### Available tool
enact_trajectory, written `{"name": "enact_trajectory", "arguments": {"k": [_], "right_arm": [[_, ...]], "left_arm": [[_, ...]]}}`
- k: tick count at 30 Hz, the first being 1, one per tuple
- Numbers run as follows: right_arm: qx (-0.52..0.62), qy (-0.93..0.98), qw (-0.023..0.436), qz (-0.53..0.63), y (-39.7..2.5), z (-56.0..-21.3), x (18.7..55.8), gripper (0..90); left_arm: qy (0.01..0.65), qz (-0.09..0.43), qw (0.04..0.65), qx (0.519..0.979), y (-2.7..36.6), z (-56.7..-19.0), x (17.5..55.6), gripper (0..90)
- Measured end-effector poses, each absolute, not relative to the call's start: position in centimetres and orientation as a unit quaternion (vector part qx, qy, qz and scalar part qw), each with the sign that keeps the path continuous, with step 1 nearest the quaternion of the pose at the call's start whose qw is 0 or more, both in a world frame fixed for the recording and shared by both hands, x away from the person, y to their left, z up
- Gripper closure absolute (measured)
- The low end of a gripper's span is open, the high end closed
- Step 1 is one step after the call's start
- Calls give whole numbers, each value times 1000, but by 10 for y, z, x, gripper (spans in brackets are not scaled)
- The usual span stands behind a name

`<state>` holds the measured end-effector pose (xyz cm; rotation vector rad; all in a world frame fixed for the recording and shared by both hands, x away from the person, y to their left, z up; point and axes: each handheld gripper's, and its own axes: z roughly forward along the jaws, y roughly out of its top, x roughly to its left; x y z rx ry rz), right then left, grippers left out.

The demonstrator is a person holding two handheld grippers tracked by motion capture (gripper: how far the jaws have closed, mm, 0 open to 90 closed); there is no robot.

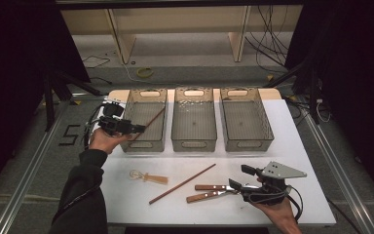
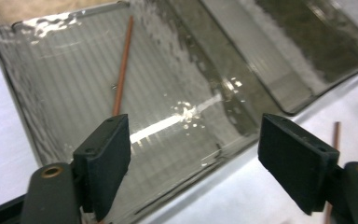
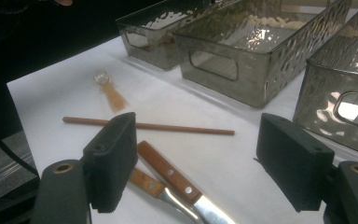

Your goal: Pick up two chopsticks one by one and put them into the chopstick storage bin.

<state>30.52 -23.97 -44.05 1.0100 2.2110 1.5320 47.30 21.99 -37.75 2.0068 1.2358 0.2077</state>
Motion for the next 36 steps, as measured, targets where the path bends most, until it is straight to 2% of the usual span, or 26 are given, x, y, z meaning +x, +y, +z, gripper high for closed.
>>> {"name": "enact_trajectory", "arguments": {"k": [14, 29, 36], "right_arm": [[349, 762, 134, 528, -240, -440, 305, 297], [347, 761, 135, 531, -240, -439, 305, 297], [347, 762, 135, 530, -240, -439, 304, 296]], "left_arm": [[425, 74, 397, 810, 192, -385, 428, 189], [381, 54, 371, 845, 158, -401, 403, 202], [371, 43, 346, 860, 149, -409, 396, 242]]}}
